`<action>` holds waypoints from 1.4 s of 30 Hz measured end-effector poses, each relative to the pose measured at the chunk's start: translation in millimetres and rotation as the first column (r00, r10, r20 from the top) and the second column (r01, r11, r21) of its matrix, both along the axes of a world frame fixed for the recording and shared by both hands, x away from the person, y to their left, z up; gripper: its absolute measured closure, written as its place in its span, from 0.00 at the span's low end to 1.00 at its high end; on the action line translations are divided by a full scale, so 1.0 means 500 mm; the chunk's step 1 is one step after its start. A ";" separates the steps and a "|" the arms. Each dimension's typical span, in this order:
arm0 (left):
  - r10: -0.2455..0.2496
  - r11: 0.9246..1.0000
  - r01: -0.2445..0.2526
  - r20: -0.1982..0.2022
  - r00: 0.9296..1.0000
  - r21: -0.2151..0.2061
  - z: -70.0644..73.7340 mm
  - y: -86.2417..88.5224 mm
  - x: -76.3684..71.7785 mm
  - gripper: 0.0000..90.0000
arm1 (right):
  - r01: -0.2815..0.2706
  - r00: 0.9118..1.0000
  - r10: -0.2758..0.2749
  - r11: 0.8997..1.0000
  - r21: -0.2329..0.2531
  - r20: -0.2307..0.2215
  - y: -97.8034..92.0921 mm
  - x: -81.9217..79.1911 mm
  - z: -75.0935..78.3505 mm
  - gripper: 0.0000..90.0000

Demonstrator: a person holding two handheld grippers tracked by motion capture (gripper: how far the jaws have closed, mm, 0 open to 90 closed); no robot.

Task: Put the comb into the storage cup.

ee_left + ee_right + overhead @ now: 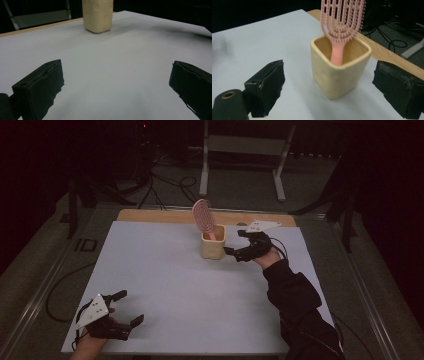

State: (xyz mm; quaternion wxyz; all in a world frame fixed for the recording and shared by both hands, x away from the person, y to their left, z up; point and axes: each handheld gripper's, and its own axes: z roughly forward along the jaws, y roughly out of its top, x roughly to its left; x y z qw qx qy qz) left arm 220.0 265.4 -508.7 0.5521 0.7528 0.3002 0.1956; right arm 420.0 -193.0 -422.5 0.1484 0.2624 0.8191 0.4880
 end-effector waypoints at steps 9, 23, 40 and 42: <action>-0.004 1.000 0.004 0.001 1.000 -0.002 0.001 0.000 -0.001 0.00 | 0.023 1.000 -0.023 1.000 -0.010 -0.021 -0.054 -0.039 -0.036 0.11; -0.003 1.000 0.003 0.002 1.000 -0.003 0.001 0.000 0.000 0.00 | 0.066 0.997 -0.066 0.998 0.000 -0.037 -0.117 -0.096 -0.093 0.11; 0.000 1.000 0.000 0.006 1.000 -0.003 0.002 0.001 -0.002 0.00 | 0.064 0.997 -0.064 0.998 -0.010 -0.043 -0.136 -0.192 -0.144 0.11; -0.001 1.000 0.001 0.005 1.000 -0.001 0.002 0.001 -0.002 0.00 | 0.065 0.997 -0.065 0.998 -0.011 -0.038 -0.140 -0.202 -0.144 0.11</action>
